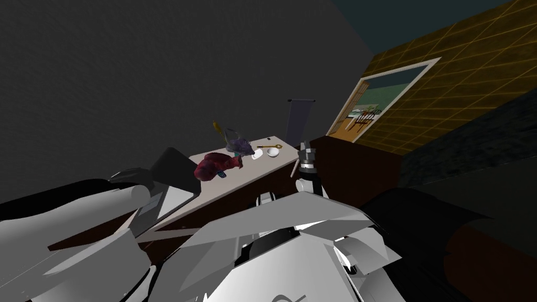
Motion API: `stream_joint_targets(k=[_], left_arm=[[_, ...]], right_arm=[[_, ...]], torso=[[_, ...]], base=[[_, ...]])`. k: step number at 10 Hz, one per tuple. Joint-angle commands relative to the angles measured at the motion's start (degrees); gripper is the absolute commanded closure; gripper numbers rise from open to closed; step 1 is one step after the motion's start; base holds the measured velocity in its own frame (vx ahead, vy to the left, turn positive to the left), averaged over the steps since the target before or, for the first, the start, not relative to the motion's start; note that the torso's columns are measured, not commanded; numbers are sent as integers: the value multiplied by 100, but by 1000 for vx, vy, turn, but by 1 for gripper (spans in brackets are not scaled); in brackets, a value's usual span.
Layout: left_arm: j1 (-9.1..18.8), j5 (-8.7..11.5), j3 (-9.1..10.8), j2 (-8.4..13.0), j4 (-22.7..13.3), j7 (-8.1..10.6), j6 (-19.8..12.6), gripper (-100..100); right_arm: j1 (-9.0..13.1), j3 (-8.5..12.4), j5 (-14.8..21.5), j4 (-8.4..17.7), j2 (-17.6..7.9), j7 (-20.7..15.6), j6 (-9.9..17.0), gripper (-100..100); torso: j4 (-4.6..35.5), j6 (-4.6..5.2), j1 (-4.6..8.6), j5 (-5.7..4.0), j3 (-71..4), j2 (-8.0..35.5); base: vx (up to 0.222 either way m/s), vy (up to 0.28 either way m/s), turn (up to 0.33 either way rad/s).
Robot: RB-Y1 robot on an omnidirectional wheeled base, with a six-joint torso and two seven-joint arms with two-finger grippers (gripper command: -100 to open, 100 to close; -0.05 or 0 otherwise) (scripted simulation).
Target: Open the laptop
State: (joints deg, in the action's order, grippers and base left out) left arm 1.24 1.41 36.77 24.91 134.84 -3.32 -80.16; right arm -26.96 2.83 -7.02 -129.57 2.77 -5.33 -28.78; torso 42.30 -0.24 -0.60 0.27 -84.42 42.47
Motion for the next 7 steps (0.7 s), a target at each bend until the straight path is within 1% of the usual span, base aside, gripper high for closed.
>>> stream_joint_targets(k=[1, 4, 5, 7], left_arm=[[237, 269, 150, -222, -83, 345, -58, 100], [445, 487, 253, -406, -130, 621, -96, 100], [419, 424, 212, -367, -98, 557, -75, 100], [502, 543, 212, -581, -402, 739, 242, 100]], right_arm=[[0, 0, 0, 0, 0, 0, 0, 0], [0, 0, 0, 0, 0, 0, 0, 0], [0, 0, 0, 0, 0, 0, 0, 0], [-1, -1, 0, 0, 1, 0, 0, 0]], torso=[[-8, 0, 6, 3, -10, -17], [-19, 12, 14, 3, -26, -41], [-16, 19, 29, -6, -26, -39], [-13, 36, 81, -32, -33, -46]], base=[[-116, 180, 54], [-106, 146, 39], [-53, 60, 5], [-57, 61, 64]])
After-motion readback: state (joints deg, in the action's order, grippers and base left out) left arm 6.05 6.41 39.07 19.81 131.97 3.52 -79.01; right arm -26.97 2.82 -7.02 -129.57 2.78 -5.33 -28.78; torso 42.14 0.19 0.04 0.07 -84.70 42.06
